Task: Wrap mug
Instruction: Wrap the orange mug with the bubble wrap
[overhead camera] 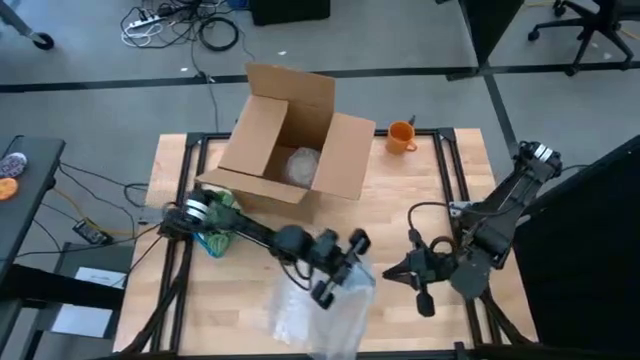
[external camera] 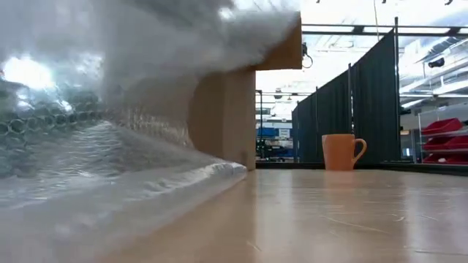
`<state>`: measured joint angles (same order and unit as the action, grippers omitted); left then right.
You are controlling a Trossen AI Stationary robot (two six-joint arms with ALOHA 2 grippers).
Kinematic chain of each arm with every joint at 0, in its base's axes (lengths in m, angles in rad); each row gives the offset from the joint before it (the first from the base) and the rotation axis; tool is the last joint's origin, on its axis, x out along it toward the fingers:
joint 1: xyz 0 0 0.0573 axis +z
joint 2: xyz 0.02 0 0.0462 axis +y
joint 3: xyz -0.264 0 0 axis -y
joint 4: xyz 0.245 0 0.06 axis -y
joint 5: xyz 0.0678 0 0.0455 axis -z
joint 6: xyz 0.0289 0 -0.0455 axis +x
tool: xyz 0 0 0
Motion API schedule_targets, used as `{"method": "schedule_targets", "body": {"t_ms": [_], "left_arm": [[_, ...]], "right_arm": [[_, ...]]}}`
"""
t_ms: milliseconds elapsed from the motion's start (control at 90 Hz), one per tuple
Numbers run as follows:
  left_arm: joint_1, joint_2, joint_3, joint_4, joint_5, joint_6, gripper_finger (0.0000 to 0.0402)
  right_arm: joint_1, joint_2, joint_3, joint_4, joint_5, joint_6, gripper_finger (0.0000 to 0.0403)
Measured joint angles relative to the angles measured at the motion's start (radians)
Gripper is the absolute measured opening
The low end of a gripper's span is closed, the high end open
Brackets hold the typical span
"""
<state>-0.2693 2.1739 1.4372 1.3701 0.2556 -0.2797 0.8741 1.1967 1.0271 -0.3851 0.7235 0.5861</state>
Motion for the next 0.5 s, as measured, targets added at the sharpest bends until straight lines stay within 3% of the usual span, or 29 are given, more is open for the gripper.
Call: {"method": "schedule_targets", "body": {"t_ms": [267,389,500], "left_arm": [[0.034,0.173,0.099,-0.12,0.003,-0.109,0.0013],[0.035,0.222,0.131,-0.181,-0.018,-0.133,0.0046],[0.045,0.225,0.134,-0.321,-0.018,-0.109,0.0091]], "right_arm": [[0.03,-0.022,0.0,-0.328,-0.116,0.378,0.0001],[0.027,-0.022,0.0,-0.456,-0.176,0.554,0.0001],[0.026,-0.022,0.0,-0.469,-0.183,0.588,0.0001]]}}
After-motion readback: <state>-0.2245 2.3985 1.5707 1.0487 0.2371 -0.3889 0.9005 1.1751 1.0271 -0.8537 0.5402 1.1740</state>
